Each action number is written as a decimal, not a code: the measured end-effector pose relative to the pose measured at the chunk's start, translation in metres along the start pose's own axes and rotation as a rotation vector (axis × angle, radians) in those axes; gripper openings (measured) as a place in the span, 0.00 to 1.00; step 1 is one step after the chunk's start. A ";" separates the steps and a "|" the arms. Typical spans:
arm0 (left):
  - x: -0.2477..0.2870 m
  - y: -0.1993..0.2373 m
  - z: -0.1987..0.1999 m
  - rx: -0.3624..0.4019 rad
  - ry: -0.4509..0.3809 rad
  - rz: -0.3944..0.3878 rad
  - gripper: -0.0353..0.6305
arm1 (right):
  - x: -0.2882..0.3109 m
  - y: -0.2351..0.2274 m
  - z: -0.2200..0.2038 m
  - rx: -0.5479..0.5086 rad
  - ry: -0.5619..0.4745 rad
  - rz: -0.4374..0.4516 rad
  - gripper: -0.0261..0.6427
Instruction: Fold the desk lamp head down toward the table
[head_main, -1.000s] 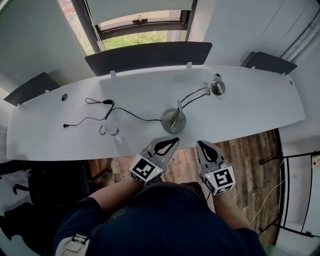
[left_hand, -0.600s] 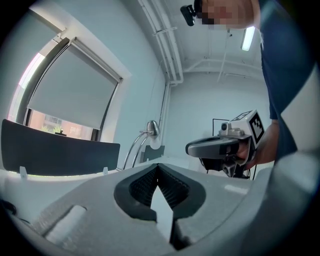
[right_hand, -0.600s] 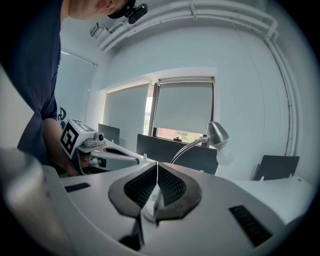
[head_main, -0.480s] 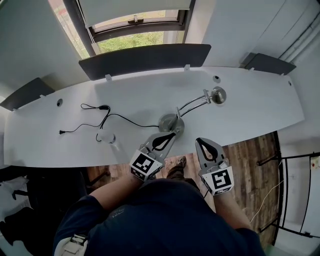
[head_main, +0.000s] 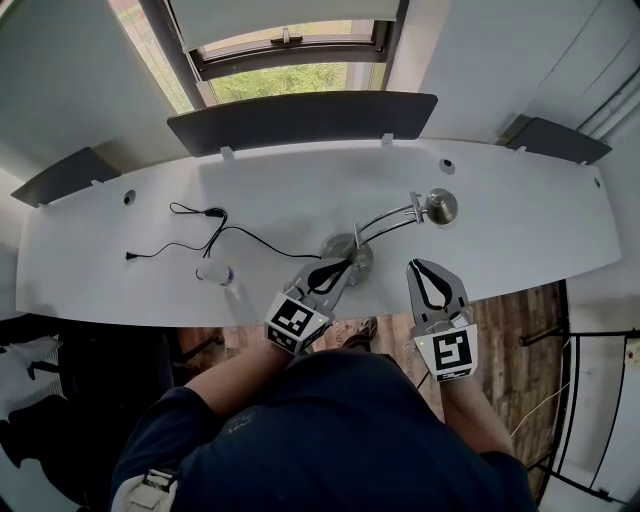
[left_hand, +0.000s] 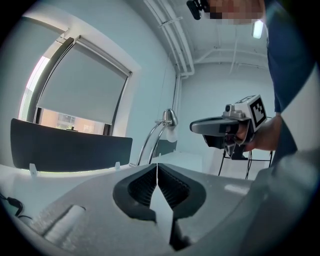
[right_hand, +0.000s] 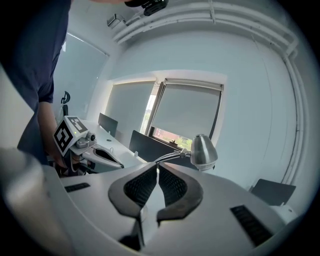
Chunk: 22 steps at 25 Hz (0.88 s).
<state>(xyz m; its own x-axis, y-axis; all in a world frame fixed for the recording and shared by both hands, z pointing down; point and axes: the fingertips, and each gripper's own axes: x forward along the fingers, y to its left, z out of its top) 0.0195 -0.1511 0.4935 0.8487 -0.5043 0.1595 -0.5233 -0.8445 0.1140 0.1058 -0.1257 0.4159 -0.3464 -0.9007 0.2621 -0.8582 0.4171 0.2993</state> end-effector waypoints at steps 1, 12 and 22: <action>0.003 0.000 -0.002 0.001 0.007 0.002 0.06 | 0.001 -0.003 0.001 0.000 -0.001 0.002 0.06; 0.025 0.018 -0.032 0.000 0.080 0.055 0.16 | 0.017 -0.016 0.014 -0.352 0.053 -0.015 0.25; 0.048 0.030 -0.054 0.008 0.109 0.062 0.24 | 0.034 -0.018 0.016 -0.847 0.144 -0.100 0.29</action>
<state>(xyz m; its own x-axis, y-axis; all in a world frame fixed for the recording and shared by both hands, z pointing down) 0.0401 -0.1908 0.5576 0.8013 -0.5331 0.2716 -0.5731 -0.8142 0.0926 0.1039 -0.1657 0.4051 -0.1839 -0.9378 0.2946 -0.2908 0.3381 0.8951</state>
